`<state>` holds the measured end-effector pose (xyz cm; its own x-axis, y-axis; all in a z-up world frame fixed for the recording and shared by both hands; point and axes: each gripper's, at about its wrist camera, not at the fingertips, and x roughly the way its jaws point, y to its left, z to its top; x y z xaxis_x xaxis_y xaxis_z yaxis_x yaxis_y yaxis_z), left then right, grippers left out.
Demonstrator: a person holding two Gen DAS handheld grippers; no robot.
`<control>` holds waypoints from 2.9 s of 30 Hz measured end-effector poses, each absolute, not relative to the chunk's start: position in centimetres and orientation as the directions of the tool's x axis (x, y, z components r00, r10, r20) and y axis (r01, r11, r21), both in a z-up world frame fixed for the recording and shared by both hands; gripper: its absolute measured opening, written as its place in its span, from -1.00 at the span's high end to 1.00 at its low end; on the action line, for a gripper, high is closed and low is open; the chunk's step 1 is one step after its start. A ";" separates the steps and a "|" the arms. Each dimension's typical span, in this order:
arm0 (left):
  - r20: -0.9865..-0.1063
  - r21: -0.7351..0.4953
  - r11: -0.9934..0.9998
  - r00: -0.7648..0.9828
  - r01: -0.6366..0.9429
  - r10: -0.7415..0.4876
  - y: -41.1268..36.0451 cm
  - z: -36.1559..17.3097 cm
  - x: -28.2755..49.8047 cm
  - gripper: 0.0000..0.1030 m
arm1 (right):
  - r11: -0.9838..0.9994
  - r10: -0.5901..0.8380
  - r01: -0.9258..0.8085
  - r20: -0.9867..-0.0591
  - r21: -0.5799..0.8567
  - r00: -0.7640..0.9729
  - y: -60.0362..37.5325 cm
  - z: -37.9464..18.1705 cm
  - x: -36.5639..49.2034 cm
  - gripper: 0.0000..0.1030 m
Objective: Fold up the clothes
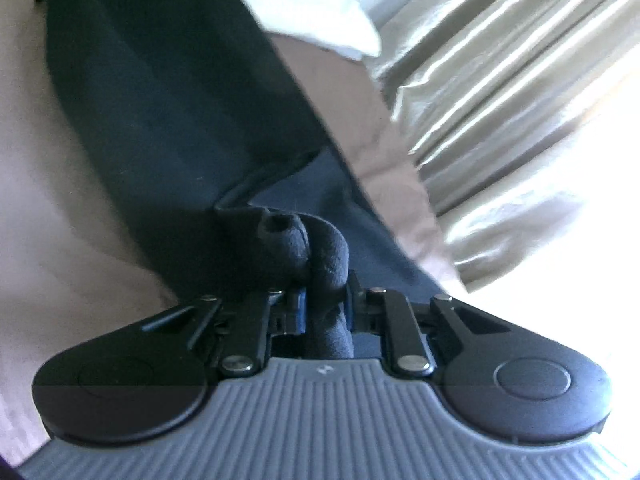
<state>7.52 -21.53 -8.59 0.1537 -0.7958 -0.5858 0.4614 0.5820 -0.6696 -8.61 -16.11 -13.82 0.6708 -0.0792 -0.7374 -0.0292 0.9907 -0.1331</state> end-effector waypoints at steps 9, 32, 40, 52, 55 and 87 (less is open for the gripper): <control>-0.494 -0.618 0.486 0.175 0.618 -0.852 -22.2 -2.1 4.5 0.69 | 0.989 -0.147 0.119 -0.601 -0.087 0.785 -17.0 -12.1 -10.4 -0.45; -0.393 -0.478 0.151 -0.057 0.865 -0.918 -26.7 -0.4 -2.0 0.69 | 0.873 -0.484 0.367 -0.658 -0.320 0.577 -22.5 -18.0 -14.0 0.36; -0.676 -0.620 0.615 0.067 0.487 -0.734 -18.6 -11.9 9.3 0.69 | 0.998 -0.057 0.014 -0.756 -0.063 0.652 -25.2 -12.5 -13.6 -0.02; -0.642 -0.649 0.605 0.095 0.461 -0.761 -17.3 -12.2 7.3 0.68 | 0.954 0.298 -0.181 -0.827 0.239 0.476 -29.1 -4.9 7.7 -0.37; -0.573 -0.758 0.546 0.037 0.356 -0.819 -15.9 -13.6 8.6 0.68 | 0.984 0.175 -0.044 -0.915 0.171 0.363 -28.0 -6.9 15.3 -0.37; -0.675 -0.564 0.622 0.129 0.543 -0.726 -19.5 -7.6 9.7 0.65 | 0.991 0.100 0.003 -0.776 0.130 0.623 -38.3 -8.2 17.8 0.58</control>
<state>9.70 -19.50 -7.58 0.1295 -0.7260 -0.6754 0.5433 0.6217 -0.5641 17.80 -38.28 -8.20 0.6226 0.1003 -0.7761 0.0028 0.9915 0.1304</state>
